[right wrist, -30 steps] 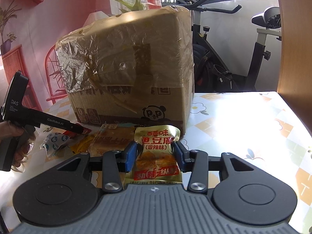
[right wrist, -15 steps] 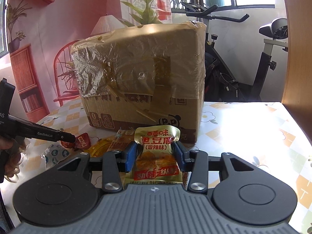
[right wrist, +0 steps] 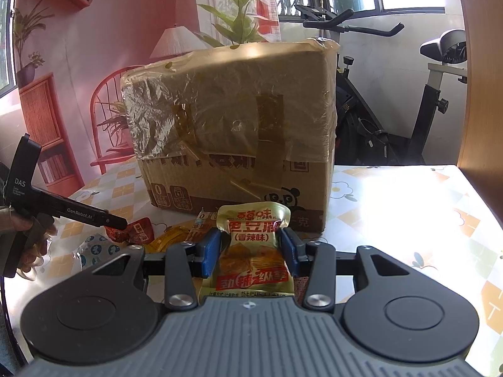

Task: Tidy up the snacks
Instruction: 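Lift both held snacks and carry both tools over the box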

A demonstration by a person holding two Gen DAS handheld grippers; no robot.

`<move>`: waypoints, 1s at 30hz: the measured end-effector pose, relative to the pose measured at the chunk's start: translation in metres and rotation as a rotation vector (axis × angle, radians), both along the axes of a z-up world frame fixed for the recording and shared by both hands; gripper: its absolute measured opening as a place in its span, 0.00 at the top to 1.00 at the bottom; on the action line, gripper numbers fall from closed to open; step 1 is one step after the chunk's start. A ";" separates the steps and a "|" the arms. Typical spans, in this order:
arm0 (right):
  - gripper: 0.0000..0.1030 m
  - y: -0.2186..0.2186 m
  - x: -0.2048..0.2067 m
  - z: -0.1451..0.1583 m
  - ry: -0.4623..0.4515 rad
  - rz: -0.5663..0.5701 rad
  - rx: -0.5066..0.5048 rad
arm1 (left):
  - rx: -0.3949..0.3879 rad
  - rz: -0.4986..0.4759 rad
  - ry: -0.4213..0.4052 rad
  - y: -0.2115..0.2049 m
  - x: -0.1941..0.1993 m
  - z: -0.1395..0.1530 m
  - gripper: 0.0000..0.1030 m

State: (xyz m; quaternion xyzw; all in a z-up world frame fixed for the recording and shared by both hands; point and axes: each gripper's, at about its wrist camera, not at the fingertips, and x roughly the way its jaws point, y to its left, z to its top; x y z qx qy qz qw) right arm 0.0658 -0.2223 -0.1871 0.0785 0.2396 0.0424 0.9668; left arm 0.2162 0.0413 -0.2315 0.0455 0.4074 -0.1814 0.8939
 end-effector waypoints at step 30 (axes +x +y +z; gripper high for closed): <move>0.57 0.011 0.001 0.017 -0.027 0.033 -0.037 | -0.155 -0.096 -0.172 -0.034 -0.056 0.046 0.92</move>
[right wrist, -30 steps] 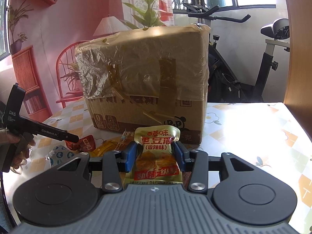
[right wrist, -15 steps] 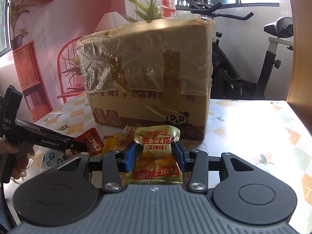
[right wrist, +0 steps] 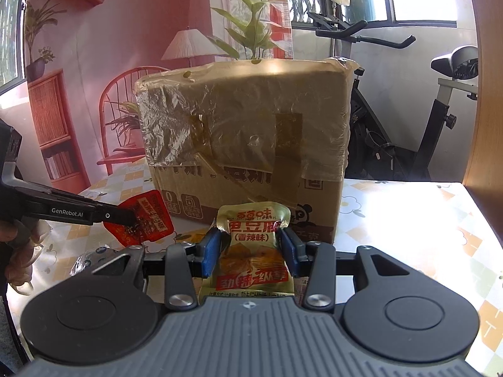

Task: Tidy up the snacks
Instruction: 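Lift both held snacks and carry both tools over the box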

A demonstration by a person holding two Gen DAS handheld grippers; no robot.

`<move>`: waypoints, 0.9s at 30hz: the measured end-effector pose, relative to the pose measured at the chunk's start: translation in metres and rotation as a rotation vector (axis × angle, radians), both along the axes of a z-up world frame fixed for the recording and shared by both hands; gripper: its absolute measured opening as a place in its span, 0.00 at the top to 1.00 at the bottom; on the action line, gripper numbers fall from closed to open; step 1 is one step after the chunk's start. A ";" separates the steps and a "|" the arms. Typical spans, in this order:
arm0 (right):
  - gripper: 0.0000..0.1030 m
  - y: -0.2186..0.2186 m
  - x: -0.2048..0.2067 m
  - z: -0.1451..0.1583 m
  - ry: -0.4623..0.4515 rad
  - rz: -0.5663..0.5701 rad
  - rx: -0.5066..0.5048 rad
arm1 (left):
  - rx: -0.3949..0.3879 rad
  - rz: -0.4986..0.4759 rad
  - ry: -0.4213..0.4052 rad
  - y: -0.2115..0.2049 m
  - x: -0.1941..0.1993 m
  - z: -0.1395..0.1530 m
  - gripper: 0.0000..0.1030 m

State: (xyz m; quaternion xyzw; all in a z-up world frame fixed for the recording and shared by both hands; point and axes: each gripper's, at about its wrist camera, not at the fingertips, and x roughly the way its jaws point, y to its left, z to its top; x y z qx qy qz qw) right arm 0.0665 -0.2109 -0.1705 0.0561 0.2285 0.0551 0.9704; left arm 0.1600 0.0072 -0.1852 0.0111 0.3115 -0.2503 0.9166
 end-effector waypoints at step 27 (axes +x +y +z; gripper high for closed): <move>0.57 -0.020 0.177 0.128 -0.114 0.005 -0.064 | -0.038 0.032 -0.266 -0.064 0.126 0.158 0.92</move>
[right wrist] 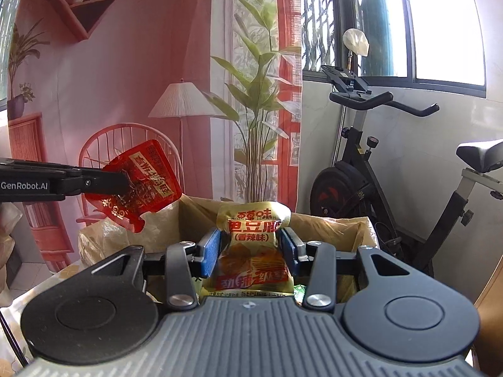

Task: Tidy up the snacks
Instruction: 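Lift both held snacks and carry both tools over the box, then open both tools over the box to drop the two snacks, then withdraw both tools and lower them to the snacks in front of the box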

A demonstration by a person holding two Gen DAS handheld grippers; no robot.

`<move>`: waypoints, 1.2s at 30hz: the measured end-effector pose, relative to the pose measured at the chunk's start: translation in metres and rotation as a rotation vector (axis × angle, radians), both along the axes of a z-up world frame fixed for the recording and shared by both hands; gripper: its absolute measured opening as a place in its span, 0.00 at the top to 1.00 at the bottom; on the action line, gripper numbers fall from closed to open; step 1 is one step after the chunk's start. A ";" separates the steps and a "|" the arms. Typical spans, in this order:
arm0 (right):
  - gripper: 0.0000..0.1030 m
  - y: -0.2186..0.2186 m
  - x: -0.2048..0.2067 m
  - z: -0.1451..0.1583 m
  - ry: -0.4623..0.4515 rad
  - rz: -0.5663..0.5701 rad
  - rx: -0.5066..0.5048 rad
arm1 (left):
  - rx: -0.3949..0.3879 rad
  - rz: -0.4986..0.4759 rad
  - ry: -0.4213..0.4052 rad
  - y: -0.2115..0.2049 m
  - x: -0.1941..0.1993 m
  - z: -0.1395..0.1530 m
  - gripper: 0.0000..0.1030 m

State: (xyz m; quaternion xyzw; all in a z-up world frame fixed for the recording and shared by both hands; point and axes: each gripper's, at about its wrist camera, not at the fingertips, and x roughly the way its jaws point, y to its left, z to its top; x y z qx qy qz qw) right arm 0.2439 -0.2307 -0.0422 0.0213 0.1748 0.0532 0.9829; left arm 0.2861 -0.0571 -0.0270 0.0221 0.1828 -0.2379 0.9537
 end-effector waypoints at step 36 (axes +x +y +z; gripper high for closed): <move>0.18 0.018 -0.079 -0.013 0.069 -0.030 0.054 | 0.033 0.119 0.100 0.051 -0.078 -0.015 0.17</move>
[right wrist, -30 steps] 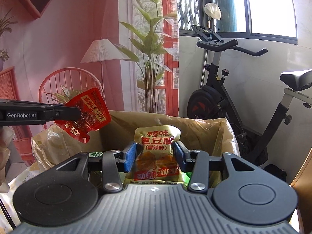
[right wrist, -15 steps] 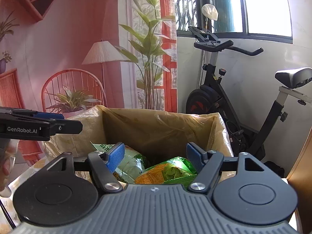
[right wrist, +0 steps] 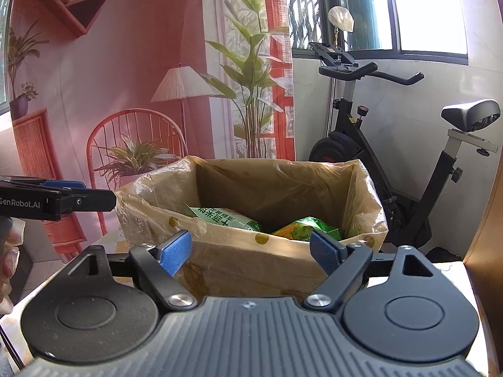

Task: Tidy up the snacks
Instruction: 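Withdraw both tools and lower them to the snacks in front of the box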

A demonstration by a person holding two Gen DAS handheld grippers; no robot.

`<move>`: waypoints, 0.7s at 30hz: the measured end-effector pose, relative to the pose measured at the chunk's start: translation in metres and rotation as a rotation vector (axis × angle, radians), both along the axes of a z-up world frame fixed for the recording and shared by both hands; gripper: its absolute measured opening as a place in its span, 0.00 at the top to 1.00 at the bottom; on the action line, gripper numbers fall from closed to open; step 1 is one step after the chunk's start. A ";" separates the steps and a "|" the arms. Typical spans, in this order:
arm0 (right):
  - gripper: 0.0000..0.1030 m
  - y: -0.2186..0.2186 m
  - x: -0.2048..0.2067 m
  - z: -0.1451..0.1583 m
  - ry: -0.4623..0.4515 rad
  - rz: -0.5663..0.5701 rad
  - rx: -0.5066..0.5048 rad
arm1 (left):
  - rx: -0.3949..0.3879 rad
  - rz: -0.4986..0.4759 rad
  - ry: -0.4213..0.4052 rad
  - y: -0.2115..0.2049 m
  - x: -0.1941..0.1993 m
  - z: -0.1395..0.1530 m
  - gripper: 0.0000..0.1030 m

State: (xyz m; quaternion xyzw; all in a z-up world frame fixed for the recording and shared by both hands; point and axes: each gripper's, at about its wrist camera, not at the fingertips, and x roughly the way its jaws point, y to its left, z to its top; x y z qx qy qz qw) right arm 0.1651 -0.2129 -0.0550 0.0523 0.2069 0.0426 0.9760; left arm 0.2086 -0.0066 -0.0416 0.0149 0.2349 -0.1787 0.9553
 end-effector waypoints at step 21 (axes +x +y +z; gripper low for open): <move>0.17 0.014 -0.044 -0.052 0.047 0.008 0.041 | 0.021 0.054 0.119 0.039 -0.052 -0.063 0.11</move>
